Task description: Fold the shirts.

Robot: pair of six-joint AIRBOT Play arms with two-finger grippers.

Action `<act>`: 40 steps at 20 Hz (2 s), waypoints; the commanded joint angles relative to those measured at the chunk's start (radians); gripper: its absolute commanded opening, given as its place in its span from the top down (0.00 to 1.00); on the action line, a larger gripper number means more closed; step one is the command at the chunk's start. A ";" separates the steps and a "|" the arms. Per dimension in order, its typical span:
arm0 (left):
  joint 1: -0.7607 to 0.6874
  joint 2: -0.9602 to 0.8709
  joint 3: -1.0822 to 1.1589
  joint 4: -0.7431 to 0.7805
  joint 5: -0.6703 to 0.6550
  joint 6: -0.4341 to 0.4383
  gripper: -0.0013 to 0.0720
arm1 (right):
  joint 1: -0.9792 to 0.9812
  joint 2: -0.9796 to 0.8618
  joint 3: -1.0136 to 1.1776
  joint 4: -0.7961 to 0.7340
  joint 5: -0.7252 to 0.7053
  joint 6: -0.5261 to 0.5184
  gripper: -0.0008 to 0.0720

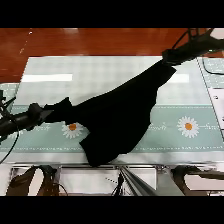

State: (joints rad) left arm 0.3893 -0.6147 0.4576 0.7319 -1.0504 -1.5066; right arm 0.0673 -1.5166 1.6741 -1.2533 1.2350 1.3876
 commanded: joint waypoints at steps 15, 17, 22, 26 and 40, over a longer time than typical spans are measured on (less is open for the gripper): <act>-0.133 -0.376 0.022 -0.081 0.422 0.118 0.52 | 0.005 -0.144 0.001 0.104 -0.228 0.000 0.97; -0.064 -0.376 0.091 -0.071 0.280 0.218 0.46 | 0.005 -0.144 0.001 0.103 -0.204 -0.001 0.97; 0.162 -0.370 0.178 0.132 -0.177 0.212 0.30 | 0.004 -0.144 0.001 0.100 -0.180 -0.002 0.97; 0.199 -0.312 0.084 0.179 -0.268 0.212 0.30 | 0.004 -0.144 0.001 0.100 -0.176 -0.002 0.97; 0.010 -0.225 -0.138 0.001 0.017 0.139 0.38 | 0.005 -0.144 0.001 0.100 -0.168 -0.013 0.97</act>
State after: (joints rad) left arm 0.4446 -0.8413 0.3271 0.7692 -1.1416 -1.3396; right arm 0.0711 -1.6600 1.6741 -1.1538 1.0668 1.3739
